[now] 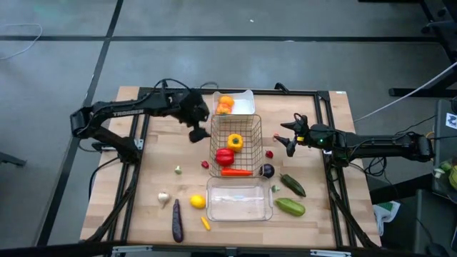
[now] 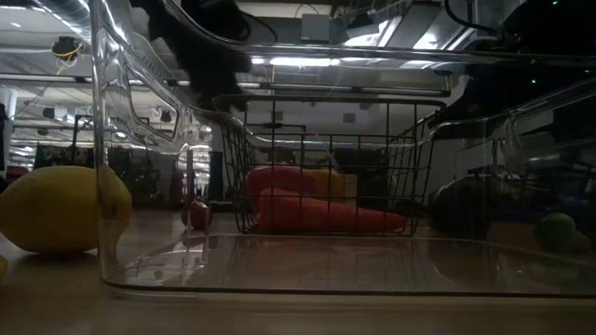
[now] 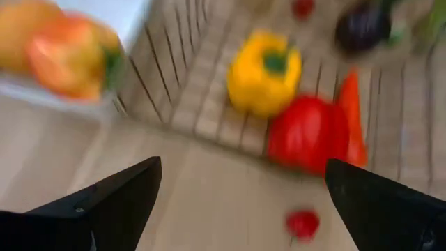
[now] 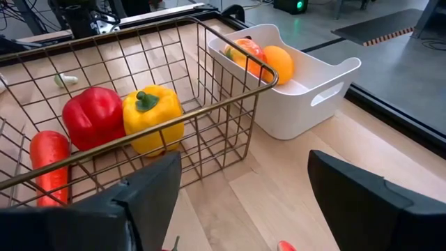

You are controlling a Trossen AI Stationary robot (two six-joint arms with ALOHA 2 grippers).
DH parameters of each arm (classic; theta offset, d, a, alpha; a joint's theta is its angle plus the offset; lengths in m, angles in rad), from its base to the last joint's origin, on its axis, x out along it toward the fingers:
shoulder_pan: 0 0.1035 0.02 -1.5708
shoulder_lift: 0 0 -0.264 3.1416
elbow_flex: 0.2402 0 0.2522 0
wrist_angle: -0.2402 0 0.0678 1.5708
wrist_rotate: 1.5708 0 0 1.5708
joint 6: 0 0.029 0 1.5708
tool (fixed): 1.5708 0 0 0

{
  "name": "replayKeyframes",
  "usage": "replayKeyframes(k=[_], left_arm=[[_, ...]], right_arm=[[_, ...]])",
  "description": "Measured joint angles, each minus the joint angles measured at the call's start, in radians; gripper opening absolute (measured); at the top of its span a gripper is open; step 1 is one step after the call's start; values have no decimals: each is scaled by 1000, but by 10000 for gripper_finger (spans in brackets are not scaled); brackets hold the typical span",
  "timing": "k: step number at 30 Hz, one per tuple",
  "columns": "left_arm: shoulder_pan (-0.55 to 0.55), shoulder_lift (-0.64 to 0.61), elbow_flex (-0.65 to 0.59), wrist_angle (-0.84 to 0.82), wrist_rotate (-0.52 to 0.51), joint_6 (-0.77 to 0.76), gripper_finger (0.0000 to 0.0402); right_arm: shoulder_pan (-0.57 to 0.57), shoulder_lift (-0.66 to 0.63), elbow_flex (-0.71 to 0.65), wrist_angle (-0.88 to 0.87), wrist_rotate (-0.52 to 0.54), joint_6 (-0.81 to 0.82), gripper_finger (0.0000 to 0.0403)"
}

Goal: Sort produce into baskets
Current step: Put the left small red chili pepper into the transparent bin

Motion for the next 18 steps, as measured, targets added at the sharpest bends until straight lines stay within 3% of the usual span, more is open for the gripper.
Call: replayKeyframes(k=[4,8,18], left_arm=[[-61,4,-39,-69,-77,-8,399],[-131,10,-107,-50,-89,-43,399],[-290,10,-264,162,-157,-89,399]], right_arm=[[0,0,0,0,0,0,310],[0,0,0,1,0,0,310],[0,0,0,0,0,0,310]])
